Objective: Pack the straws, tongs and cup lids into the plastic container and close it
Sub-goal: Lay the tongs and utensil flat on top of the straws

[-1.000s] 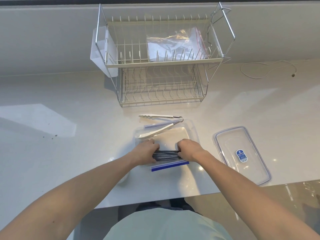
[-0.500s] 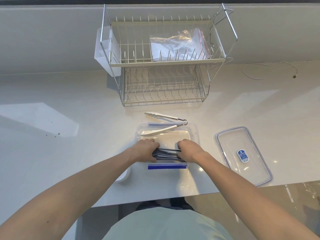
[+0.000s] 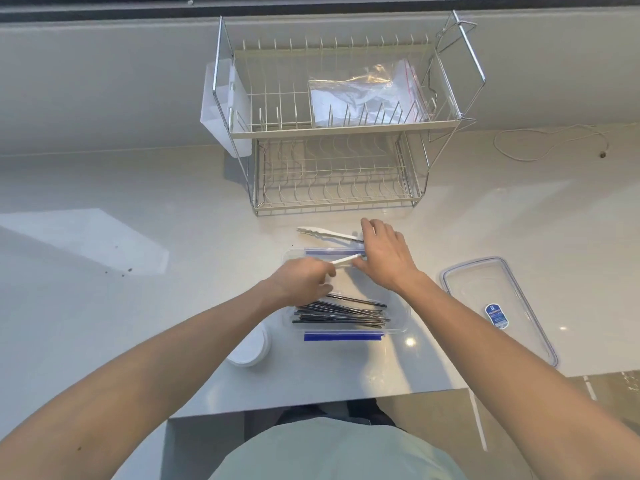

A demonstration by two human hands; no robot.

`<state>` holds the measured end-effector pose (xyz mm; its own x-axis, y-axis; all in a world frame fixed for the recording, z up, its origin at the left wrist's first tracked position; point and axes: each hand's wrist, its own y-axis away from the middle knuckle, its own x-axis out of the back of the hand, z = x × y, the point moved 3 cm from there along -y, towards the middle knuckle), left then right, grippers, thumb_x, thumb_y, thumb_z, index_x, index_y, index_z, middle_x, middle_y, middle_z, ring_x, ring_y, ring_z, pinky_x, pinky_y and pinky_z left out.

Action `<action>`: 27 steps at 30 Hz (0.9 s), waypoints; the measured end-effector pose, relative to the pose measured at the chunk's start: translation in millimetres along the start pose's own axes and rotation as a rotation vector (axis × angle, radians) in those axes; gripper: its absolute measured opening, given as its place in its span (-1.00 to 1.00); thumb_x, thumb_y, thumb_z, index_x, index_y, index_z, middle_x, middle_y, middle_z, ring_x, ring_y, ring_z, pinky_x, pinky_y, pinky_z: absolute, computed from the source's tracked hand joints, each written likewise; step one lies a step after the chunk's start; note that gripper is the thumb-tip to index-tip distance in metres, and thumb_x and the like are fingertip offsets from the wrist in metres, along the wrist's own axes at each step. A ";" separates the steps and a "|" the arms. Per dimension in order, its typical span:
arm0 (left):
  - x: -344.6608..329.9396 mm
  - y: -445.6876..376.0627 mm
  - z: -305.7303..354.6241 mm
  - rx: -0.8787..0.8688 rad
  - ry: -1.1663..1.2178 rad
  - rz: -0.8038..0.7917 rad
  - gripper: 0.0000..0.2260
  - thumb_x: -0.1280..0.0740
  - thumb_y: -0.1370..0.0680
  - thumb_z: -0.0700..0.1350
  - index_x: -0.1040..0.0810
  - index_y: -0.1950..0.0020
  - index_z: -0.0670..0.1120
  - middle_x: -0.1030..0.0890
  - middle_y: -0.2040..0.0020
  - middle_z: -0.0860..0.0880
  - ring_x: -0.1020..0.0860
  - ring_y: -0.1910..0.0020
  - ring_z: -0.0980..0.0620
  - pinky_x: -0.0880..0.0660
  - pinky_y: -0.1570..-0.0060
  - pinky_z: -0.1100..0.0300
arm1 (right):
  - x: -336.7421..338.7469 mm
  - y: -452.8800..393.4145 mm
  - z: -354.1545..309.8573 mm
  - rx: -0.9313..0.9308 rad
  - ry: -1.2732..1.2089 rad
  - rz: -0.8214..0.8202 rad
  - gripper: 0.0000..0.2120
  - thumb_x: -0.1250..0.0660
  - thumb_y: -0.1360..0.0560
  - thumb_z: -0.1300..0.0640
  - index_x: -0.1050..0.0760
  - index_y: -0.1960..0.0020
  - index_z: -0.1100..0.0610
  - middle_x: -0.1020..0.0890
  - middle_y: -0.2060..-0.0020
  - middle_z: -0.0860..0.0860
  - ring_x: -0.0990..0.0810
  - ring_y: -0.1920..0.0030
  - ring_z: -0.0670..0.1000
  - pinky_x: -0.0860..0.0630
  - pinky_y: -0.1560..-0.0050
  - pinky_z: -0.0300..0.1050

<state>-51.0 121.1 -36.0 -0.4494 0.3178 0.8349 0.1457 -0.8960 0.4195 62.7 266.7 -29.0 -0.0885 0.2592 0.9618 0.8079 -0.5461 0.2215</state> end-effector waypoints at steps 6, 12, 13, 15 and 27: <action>28.6 1.1 -8.0 0.077 0.155 0.290 -0.44 -0.42 -0.53 -0.02 -0.38 -0.51 -0.06 -0.48 -0.35 -0.08 -0.48 -0.29 -0.07 -0.47 -0.24 0.03 | -12.4 -10.9 9.0 0.014 0.046 -0.090 -0.63 -0.36 -0.59 -0.07 -0.50 -0.26 0.15 -0.60 -0.16 0.11 -0.55 -0.18 0.18 -0.41 -0.19 0.09; 23.5 2.0 -22.0 0.103 0.073 0.297 -0.08 -0.53 -0.44 -0.01 -0.06 -0.65 0.00 -0.10 -0.66 -0.13 -0.09 -0.63 -0.15 -0.16 -0.56 -0.06 | 8.2 14.0 24.3 0.101 -0.158 0.106 -0.67 -0.36 -0.61 -0.03 -0.53 -0.27 0.14 -0.65 -0.06 0.09 -0.57 -0.06 0.16 -0.44 -0.02 0.03; 24.1 1.1 -22.2 0.096 0.054 0.309 -0.08 -0.53 -0.45 -0.01 -0.04 -0.66 0.01 -0.07 -0.67 -0.13 -0.05 -0.64 -0.15 -0.13 -0.57 -0.07 | 12.6 22.2 28.6 0.117 -0.209 0.147 -0.66 -0.38 -0.60 -0.02 -0.53 -0.29 0.15 -0.66 -0.06 0.10 -0.58 -0.05 0.16 -0.46 -0.02 0.02; 27.6 -1.6 -20.7 0.077 0.058 0.325 -0.13 -0.51 -0.47 -0.01 -0.08 -0.66 0.00 -0.14 -0.65 -0.12 -0.11 -0.62 -0.16 -0.17 -0.55 -0.08 | 19.8 39.8 36.9 0.141 -0.251 0.228 -0.63 -0.42 -0.59 0.04 -0.53 -0.32 0.18 -0.67 -0.04 0.11 -0.60 -0.03 0.17 -0.50 0.00 0.01; 8.2 -7.5 8.1 -0.056 -0.011 0.323 -0.47 -0.47 -0.48 0.07 -0.46 -0.43 0.03 -0.54 -0.31 0.02 -0.50 -0.19 -0.09 -0.53 -0.14 0.02 | -0.5 83.6 49.0 0.122 0.135 0.204 -0.64 -0.56 -0.43 0.04 -0.58 -0.10 0.22 -0.60 0.07 0.14 -0.59 0.11 0.20 -0.55 0.13 0.07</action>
<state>-48.7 133.0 -29.4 -0.3782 0.0179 0.9256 0.2304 -0.9665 0.1128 158.8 259.9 -18.8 0.0130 0.0405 0.9991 0.8806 -0.4738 0.0078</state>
